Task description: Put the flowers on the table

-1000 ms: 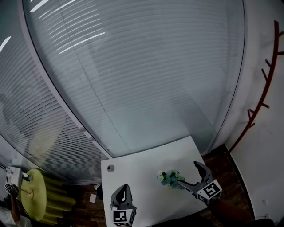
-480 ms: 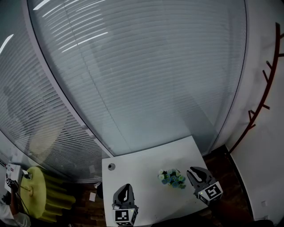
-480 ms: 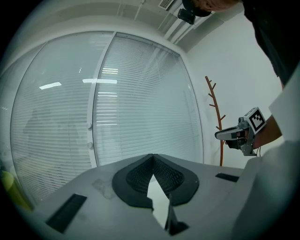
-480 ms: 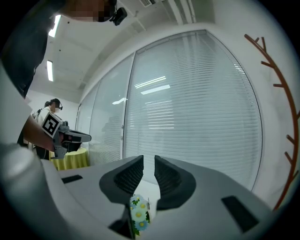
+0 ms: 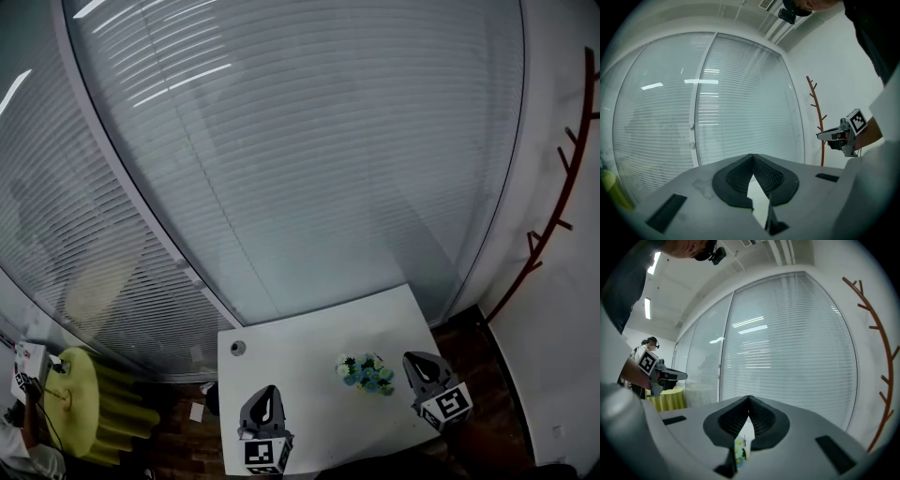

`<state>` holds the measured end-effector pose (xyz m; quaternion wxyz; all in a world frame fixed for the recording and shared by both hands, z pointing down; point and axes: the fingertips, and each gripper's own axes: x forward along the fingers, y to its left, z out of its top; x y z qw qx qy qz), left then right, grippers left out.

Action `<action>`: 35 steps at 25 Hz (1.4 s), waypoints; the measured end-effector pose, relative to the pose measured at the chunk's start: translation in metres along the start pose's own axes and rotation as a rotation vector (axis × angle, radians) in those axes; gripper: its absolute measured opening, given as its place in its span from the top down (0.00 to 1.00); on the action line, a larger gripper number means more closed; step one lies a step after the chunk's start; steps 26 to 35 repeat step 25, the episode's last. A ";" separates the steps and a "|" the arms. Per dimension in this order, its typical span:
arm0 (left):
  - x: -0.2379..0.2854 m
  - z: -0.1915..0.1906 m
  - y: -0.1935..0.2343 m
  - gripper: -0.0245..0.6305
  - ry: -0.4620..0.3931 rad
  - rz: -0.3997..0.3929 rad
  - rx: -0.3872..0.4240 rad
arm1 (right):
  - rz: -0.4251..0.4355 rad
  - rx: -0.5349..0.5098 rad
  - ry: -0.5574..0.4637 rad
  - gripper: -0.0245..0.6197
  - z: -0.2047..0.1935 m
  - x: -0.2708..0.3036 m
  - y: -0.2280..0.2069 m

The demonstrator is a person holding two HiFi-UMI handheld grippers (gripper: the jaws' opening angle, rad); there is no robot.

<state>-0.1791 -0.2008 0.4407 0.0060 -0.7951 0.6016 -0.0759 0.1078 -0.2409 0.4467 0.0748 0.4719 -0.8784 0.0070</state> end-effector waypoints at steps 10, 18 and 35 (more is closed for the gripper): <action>-0.005 -0.002 -0.001 0.96 0.027 -0.009 -0.003 | -0.018 0.017 0.026 0.94 -0.006 -0.003 -0.002; -0.001 -0.005 -0.005 0.96 0.024 -0.004 0.002 | -0.004 -0.004 0.008 0.94 -0.002 0.003 -0.005; 0.000 -0.006 0.002 0.96 0.027 -0.005 0.004 | -0.004 -0.009 -0.022 0.94 0.000 0.011 -0.003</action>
